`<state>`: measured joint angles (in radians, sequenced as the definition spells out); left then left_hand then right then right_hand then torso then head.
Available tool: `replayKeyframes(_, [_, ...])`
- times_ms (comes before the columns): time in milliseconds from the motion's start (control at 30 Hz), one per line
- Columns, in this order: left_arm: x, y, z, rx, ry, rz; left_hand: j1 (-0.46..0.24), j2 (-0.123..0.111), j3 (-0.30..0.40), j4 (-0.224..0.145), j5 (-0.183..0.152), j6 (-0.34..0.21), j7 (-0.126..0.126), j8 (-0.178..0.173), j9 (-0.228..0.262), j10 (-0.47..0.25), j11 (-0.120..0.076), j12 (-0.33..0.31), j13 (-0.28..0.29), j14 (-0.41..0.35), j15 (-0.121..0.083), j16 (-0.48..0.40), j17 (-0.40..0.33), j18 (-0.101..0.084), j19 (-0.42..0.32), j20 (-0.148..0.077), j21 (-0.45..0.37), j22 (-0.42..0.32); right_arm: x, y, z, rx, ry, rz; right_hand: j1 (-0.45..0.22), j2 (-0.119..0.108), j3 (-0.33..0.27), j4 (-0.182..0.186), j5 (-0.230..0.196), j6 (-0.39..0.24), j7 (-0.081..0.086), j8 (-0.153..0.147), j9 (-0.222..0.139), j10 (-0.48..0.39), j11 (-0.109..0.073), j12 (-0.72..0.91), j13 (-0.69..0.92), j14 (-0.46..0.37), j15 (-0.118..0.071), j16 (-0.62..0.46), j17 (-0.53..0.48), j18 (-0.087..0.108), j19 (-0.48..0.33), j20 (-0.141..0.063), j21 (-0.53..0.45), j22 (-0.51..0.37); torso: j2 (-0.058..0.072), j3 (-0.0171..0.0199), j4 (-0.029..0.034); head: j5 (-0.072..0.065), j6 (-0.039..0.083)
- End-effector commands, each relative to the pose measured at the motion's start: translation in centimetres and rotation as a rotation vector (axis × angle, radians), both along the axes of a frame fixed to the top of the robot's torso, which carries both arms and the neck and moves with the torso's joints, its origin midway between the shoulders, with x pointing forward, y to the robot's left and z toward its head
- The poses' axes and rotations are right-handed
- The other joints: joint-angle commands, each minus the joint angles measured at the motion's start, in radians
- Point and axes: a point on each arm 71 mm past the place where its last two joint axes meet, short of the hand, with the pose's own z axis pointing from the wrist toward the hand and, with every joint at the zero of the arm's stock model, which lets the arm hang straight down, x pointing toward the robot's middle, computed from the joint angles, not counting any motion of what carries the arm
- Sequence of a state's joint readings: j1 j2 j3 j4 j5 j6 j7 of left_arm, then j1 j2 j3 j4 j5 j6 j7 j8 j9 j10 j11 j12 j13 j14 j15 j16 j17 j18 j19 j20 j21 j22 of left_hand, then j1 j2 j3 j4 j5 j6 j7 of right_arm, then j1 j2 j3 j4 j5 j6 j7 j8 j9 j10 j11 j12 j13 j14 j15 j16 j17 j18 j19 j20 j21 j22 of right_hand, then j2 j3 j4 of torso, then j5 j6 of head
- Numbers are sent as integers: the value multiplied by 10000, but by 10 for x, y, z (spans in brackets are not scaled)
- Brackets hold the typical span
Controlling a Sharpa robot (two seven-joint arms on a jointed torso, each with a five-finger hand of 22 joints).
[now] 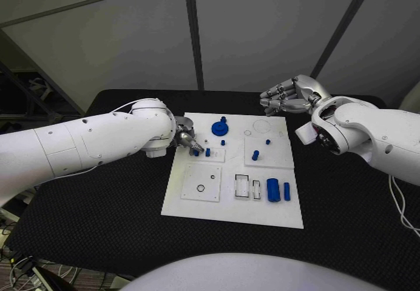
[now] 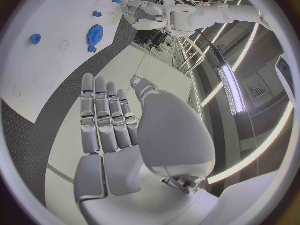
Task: Assemble the parts on the task board
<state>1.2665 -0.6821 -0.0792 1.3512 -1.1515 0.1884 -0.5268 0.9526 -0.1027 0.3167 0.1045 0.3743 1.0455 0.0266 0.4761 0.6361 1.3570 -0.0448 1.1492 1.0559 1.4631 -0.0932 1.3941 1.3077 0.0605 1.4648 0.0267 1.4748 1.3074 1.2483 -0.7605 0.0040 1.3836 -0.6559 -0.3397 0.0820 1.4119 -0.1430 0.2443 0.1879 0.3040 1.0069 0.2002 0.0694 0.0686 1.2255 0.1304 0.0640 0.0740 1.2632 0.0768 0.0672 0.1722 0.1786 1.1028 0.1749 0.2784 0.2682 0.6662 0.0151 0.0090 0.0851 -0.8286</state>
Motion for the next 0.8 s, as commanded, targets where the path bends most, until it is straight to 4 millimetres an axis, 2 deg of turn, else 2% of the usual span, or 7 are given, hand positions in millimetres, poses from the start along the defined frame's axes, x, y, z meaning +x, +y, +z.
replayKeyframes(33, [0,2,0,36,-20,84,-69,20,-258,107,-172,95,2,-47,-37,8,45,67,17,672,0,36,1286,-371,647,-84,50,1960,0,0,1,40,-25,49,-77,67,-46,6,49,-89,3,-4,-5,-100,-6,27,-11,-73,8,-31,-12,35,66,25,-60,-15,-9,-5,6,-4,5])
replayKeyframes(267, [0,4,2,-157,-293,285,-35,50,-898,412,-238,138,-5,-87,-84,29,41,109,91,673,-6,37,1290,-389,682,-89,116,2020,0,0,1,41,-32,51,-89,66,-58,12,50,-100,7,-6,-6,-112,-1,24,-14,-81,12,-33,-19,34,70,29,-77,-29,-2,-9,6,6,7])
replayKeyframes(600, [3,10,8,-916,-998,1057,7,103,-1192,607,-226,92,7,-126,-109,-82,47,-76,-114,672,-8,30,1287,-375,661,-94,60,1986,0,0,1,40,-38,40,-90,66,-59,13,51,-101,7,-7,-6,-114,0,24,-14,-82,13,-34,-20,34,70,29,-80,-31,-7,-7,5,-6,34])
replayKeyframes(667, [4,12,9,-1198,-1156,1317,91,127,-1322,678,-213,-17,51,-183,-132,-299,83,-401,-469,670,14,25,1285,-336,590,-80,-101,1875,1,-1,1,39,-39,35,-90,66,-59,13,51,-101,7,-7,-6,-114,0,24,-14,-82,13,-34,-20,34,70,29,-80,-31,-8,-6,7,-17,32])
replayKeyframes(700, [4,14,10,-1442,-1274,1497,169,135,-1406,713,-200,-142,105,-248,-159,-557,126,-780,-879,667,47,17,1279,-282,487,-61,-327,1719,1,-1,1,38,-40,31,-95,69,-64,16,53,-109,10,-9,-7,-123,3,22,-16,-88,16,-35,-24,33,71,32,-92,-41,-8,-7,7,-24,34])
replayKeyframes(767, [6,16,13,-1840,-1473,1713,372,97,-1609,774,-188,-502,266,-435,-236,-1356,271,-1918,-2094,652,153,-29,1246,-154,225,16,-894,1332,1,-1,1,36,-42,20,-96,69,-65,17,54,-110,11,-9,-7,-124,4,21,-17,-89,17,-36,-25,33,72,32,-94,-43,-14,-8,8,-32,33])
replayKeyframes(800, [6,16,15,-2063,-1605,1784,451,84,-1682,797,-186,-645,335,-511,-270,-1569,327,-2183,-2370,638,200,-67,1219,-121,151,55,-1053,1227,1,-1,1,35,-44,16,-96,69,-65,17,54,-110,11,-9,-7,-124,4,21,-17,-89,17,-36,-25,33,72,32,-94,-43,-14,-7,8,-38,37])
